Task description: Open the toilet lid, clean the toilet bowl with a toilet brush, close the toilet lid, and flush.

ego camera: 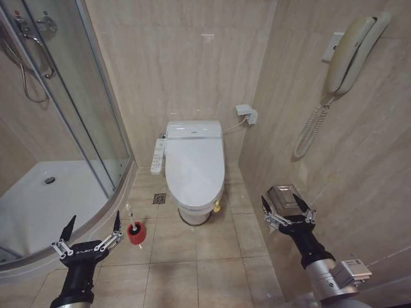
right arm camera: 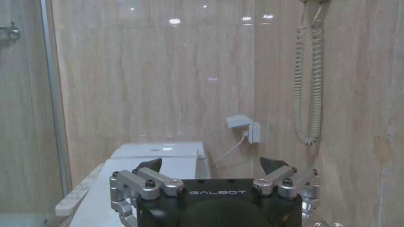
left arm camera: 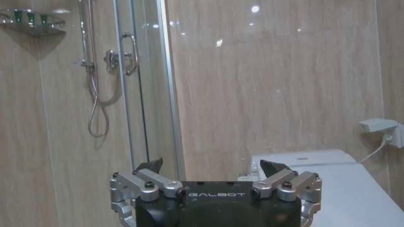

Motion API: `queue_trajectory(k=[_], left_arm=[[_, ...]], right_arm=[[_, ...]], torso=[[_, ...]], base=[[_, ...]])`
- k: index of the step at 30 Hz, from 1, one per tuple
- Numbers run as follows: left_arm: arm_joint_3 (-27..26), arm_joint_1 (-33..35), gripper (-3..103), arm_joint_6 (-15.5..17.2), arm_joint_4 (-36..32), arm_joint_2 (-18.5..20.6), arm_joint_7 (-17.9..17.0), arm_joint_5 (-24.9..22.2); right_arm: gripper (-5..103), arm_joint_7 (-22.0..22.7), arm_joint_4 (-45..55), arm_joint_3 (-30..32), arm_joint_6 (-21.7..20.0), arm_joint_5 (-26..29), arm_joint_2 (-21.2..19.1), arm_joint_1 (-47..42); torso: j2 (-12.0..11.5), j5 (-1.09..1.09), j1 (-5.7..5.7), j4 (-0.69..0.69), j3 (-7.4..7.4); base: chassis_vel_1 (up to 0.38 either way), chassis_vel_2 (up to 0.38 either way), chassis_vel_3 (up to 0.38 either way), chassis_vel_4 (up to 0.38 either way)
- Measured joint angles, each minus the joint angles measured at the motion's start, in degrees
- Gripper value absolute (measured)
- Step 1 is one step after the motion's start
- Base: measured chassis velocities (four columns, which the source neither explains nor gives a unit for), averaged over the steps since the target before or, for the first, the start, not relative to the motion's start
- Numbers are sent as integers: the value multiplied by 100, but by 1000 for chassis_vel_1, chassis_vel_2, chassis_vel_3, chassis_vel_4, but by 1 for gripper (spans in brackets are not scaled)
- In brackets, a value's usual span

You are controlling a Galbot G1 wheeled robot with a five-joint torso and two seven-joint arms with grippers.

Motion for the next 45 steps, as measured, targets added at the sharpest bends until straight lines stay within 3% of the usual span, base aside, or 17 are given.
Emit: queue_trajectory(k=[45], left_arm=[[0,0,100,0,0,0,0,0]], right_arm=[[100,0,0,-1,0,0,1,0]], torso=[[2,-1,-1,0,-1]], base=[[21,23,-19,-21]])
